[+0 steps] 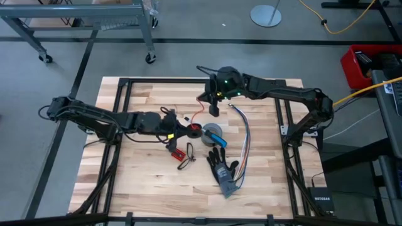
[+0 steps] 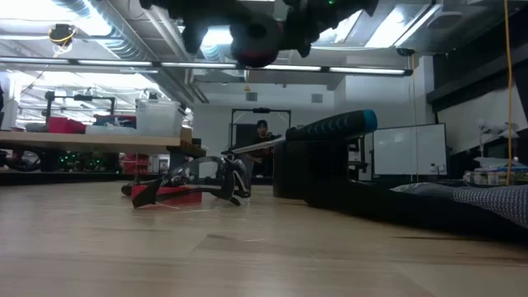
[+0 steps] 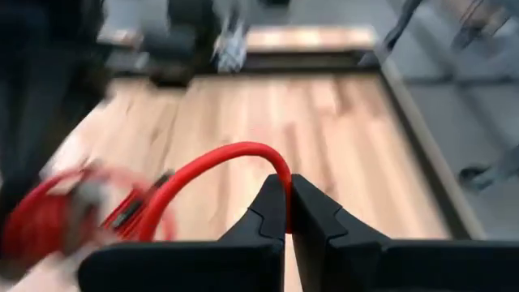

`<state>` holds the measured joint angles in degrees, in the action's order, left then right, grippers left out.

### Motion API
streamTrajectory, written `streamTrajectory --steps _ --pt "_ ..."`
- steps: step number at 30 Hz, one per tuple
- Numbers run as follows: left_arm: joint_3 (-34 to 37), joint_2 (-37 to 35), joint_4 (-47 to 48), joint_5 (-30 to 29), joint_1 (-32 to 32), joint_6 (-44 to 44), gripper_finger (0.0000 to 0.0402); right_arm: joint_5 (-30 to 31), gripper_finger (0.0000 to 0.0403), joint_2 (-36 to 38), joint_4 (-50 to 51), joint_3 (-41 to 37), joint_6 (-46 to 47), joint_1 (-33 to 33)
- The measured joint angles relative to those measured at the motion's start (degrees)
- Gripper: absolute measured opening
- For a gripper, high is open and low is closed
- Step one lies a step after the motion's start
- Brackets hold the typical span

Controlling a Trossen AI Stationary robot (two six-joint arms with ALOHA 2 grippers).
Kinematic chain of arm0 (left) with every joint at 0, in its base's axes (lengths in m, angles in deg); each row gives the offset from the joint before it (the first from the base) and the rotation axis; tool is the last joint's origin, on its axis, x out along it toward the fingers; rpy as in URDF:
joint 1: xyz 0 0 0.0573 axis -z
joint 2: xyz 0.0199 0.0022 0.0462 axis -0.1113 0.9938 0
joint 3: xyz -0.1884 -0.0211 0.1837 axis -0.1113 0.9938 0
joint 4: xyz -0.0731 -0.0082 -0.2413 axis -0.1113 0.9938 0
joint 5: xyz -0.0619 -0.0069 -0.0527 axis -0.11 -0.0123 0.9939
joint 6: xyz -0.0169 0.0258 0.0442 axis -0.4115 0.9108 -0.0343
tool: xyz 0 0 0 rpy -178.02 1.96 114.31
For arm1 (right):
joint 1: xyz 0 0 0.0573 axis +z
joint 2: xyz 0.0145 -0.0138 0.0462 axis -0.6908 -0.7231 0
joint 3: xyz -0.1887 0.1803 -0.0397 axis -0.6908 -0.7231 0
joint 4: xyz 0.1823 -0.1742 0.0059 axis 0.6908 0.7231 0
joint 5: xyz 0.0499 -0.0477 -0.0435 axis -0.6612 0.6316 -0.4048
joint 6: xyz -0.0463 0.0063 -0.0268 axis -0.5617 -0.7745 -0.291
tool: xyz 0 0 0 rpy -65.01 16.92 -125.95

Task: Coil cords
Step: Uncoil the red wire from the spool

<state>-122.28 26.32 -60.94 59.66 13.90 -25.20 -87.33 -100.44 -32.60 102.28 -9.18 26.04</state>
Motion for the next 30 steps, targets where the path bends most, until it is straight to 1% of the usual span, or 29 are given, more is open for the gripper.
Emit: streamTrajectory --steps 3,6,11,15,20,26,28,30 --pt "0.0 -1.0 2.3 -3.1 -0.1 1.2 0.0000 -2.5 0.0007 0.0 7.1 0.1 0.4 0.0" --pt "0.0 -2.8 5.6 -6.0 -0.5 1.6 0.0000 -3.2 0.0007 0.0 14.7 0.0 0.5 0.7" --pt "0.0 -6.4 9.9 -9.7 -1.8 2.5 0.0000 -2.7 0.0007 0.0 20.8 -1.2 0.7 3.8" --pt "0.0 -8.6 10.9 -9.8 -2.5 2.7 0.0000 -1.4 0.0007 0.0 20.5 -2.7 1.5 6.8" --pt "0.0 -10.9 10.9 -9.8 -2.6 4.6 0.0000 3.0 0.0007 0.0 19.0 -4.2 2.6 9.8" --pt "0.0 -14.5 10.9 -10.0 -3.9 6.3 0.0000 3.4 0.0007 0.0 17.3 -7.5 6.0 13.0" --pt "0.0 -15.5 10.6 -10.1 -4.6 6.9 0.0000 3.4 0.0007 0.0 14.8 -9.2 6.4 13.9" --pt "0.0 -16.2 9.4 -10.3 -5.1 7.0 0.0000 3.6 0.0007 0.0 10.2 -11.4 6.7 14.9"
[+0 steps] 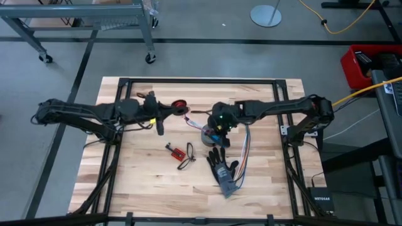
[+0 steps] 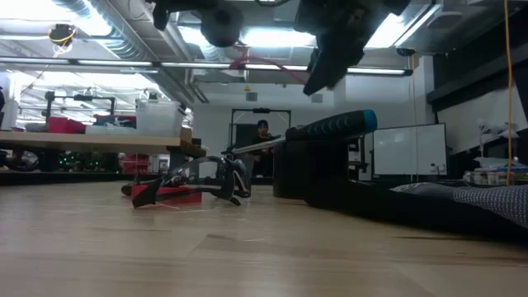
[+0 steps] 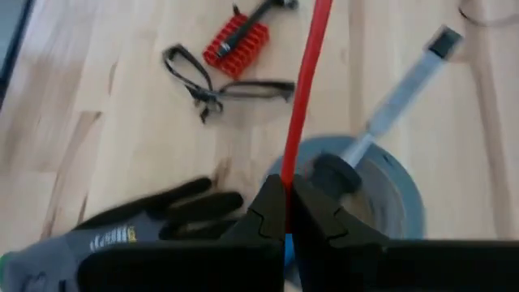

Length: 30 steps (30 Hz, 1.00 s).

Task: Coil cords
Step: Uncoil the red wire from the spool

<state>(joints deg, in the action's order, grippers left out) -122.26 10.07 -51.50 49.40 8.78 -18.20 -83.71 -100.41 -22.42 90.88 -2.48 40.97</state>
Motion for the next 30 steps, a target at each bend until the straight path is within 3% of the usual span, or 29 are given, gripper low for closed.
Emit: streamTrajectory --steps 4,10,14,21,30 --pt "0.0 -0.4 -5.7 0.2 -0.3 1.6 0.0000 1.8 0.0007 0.0 -12.8 -4.7 1.2 0.6" --pt "0.0 -0.3 -14.0 6.2 -0.2 1.8 0.0000 6.8 0.0007 0.0 -33.6 -10.7 2.3 -0.4" --pt "0.0 0.2 -18.6 10.0 -0.2 1.9 0.0000 6.8 0.0007 -0.6 -41.8 -12.2 2.3 -2.0" --pt "0.0 4.1 -27.5 21.7 -0.2 2.0 0.0000 5.2 0.0007 -6.1 -50.2 -12.2 2.3 -4.8" --pt "0.0 7.8 -27.0 30.1 1.2 -6.6 0.0000 5.2 0.0007 -11.0 -50.8 -9.2 5.3 -10.5"
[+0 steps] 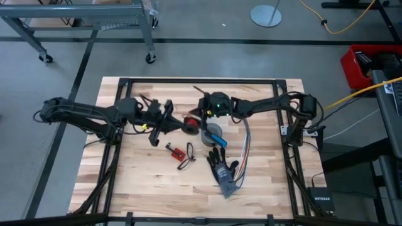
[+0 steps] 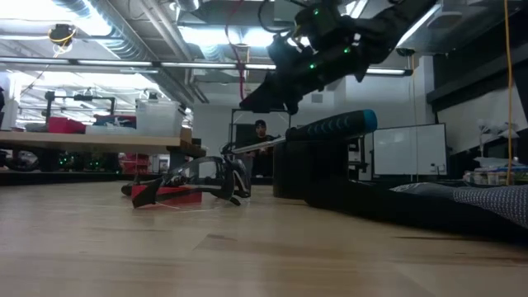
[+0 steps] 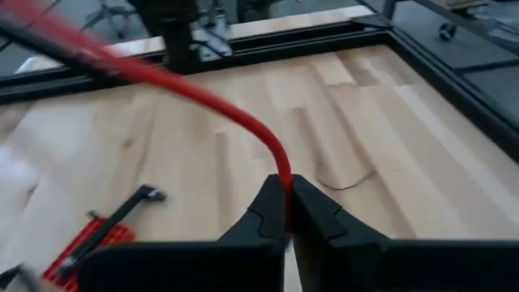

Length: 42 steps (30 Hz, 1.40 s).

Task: Coil cords
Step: Uncoil the red wire from the spool

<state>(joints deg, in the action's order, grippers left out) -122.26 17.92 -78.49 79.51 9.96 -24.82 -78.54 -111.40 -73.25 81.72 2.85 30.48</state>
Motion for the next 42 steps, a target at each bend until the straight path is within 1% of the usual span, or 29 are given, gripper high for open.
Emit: streamTrajectory --steps 2,5,12,19,23,27,32,37,42 --pt "0.0 0.2 1.1 1.5 0.6 -2.1 0.0000 0.0 0.0007 -0.2 -0.6 0.9 0.7 -1.3" --pt "0.0 0.2 4.7 1.7 1.6 -4.2 0.0000 -0.2 0.0007 -0.2 -0.6 2.3 1.6 -2.8" --pt "0.0 0.2 12.4 1.5 2.1 -6.9 0.0000 -3.6 0.0007 -0.2 -0.4 6.3 1.7 -5.4" --pt "0.0 0.2 20.1 0.9 2.1 -7.5 0.0000 -7.6 0.0007 -0.2 0.2 10.7 3.3 -7.4" --pt "0.0 0.2 24.7 -0.3 2.0 -7.4 0.0000 -10.2 0.0007 -0.2 2.6 13.7 3.4 -8.0" --pt "0.0 0.2 29.7 -1.6 2.0 -7.3 0.0000 -15.1 0.0007 -0.2 7.5 17.4 3.4 -8.3" --pt "0.0 0.2 36.3 -2.8 2.0 -7.3 0.0000 -22.6 0.0007 -0.2 14.7 22.0 2.8 -8.2" --pt "0.0 0.2 42.3 -3.8 2.0 -5.2 0.0000 -27.8 0.0007 -0.2 19.1 25.4 2.8 -8.2" --pt "0.0 0.2 46.8 -6.3 1.9 -4.8 0.0000 -33.0 0.0007 -0.2 27.8 27.9 2.7 -8.2"
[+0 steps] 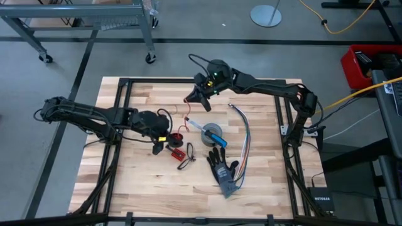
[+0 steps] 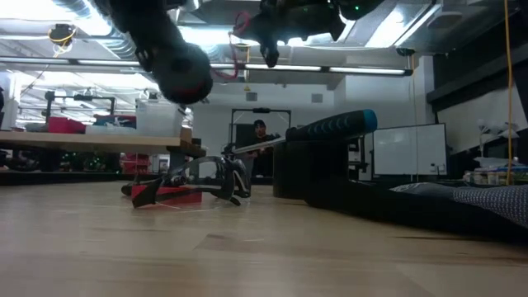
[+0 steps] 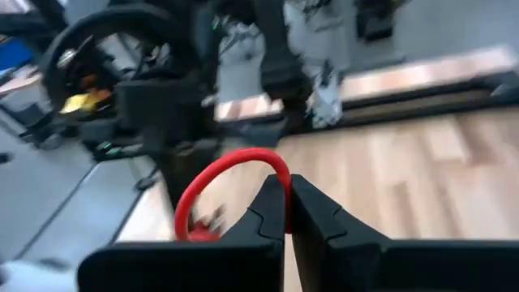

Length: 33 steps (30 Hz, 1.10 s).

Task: Coil cords
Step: Uncoil the red wire from the spool

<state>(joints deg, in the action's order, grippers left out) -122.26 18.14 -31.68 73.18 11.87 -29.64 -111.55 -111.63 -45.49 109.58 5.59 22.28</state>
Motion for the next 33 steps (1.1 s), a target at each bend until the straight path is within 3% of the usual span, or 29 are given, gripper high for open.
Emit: streamTrajectory --steps 7,14,24,33 --pt "0.0 0.0 6.7 -3.1 0.0 -0.4 0.0000 -8.8 0.0007 0.0 10.2 0.2 0.0 0.1" --pt "0.0 0.0 9.4 -11.7 -0.3 -0.8 0.0000 -9.4 0.0007 0.0 17.8 -0.5 -1.9 3.1" --pt "0.0 -0.1 8.9 -23.7 -4.2 -0.8 0.0000 -3.3 0.0006 -0.2 18.8 -3.1 -6.1 12.4" --pt "0.0 -0.1 -2.8 -25.7 -7.2 4.2 0.0000 9.4 0.0006 -0.4 15.4 -8.4 -7.6 19.4"
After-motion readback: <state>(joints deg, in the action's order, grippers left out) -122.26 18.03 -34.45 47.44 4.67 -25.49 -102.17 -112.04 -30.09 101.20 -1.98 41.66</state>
